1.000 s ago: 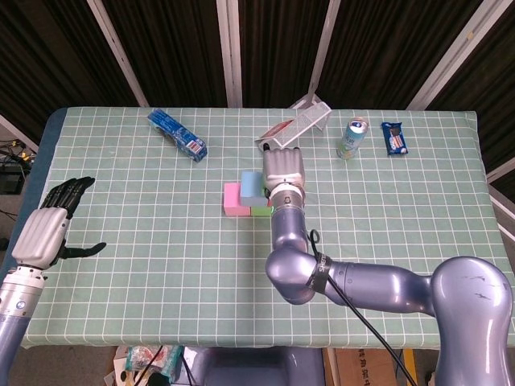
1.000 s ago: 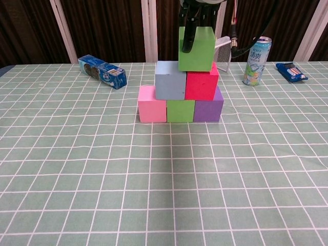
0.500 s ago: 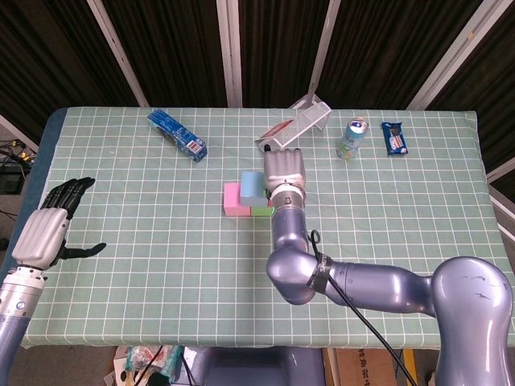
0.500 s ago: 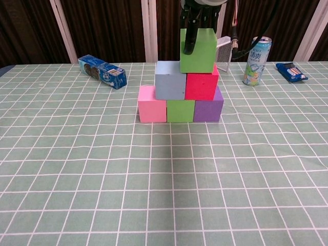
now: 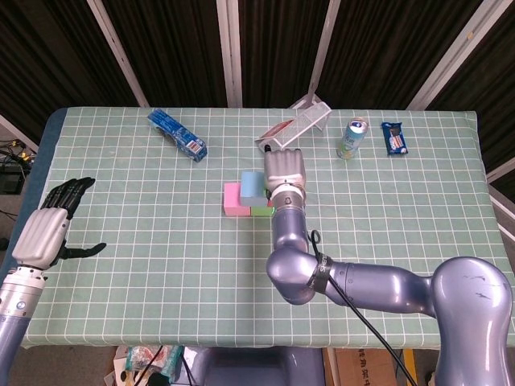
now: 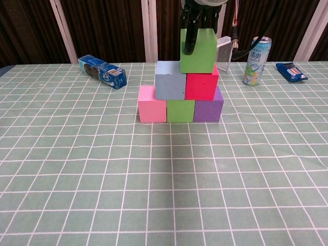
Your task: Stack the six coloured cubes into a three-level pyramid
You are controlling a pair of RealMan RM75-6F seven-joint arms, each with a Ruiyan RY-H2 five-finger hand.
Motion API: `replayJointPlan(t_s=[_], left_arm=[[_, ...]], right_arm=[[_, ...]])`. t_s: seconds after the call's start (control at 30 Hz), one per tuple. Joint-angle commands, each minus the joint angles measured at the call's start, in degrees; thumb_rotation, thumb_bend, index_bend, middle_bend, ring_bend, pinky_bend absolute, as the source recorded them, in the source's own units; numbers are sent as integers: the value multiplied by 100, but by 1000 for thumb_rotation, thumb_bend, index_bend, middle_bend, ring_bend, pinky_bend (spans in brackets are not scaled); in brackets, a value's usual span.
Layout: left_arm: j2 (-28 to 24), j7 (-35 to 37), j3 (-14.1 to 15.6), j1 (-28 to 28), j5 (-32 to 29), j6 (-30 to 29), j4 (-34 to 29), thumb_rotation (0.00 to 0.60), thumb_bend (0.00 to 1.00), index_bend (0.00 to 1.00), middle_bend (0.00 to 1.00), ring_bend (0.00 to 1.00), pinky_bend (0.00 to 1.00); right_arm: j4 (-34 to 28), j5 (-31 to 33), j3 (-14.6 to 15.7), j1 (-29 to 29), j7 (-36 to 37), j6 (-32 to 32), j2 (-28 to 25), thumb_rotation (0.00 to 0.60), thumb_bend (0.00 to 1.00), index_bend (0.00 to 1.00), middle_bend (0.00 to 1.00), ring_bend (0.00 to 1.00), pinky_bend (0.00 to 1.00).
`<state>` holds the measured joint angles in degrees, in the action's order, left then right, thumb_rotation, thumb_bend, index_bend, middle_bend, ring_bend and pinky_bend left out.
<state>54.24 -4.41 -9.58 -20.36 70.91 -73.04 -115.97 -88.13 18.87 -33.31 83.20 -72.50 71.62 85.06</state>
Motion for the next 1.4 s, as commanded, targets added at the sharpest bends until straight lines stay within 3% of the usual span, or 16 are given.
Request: replayJointPlan(t_s=[0.03,0.87,1.4], left_arm=[[-1,0,1,1,0,4,2,600,102,0,42,15,49],[10,-19,-5,1,-17,26,16,600,102,0,42,15,49],[6,-35,-13,2,-36,32,10,600,102,0,42,15,49]], right_arm=[[5,-6,-5,-2,-3,0,4,600,357,141,482,351,240],[18,-32,-33,-40,-108,7,31,600,357,142,481,330,239],[20,-98,-42,-71,-86,-6,61,600,358,141,410,270,239]])
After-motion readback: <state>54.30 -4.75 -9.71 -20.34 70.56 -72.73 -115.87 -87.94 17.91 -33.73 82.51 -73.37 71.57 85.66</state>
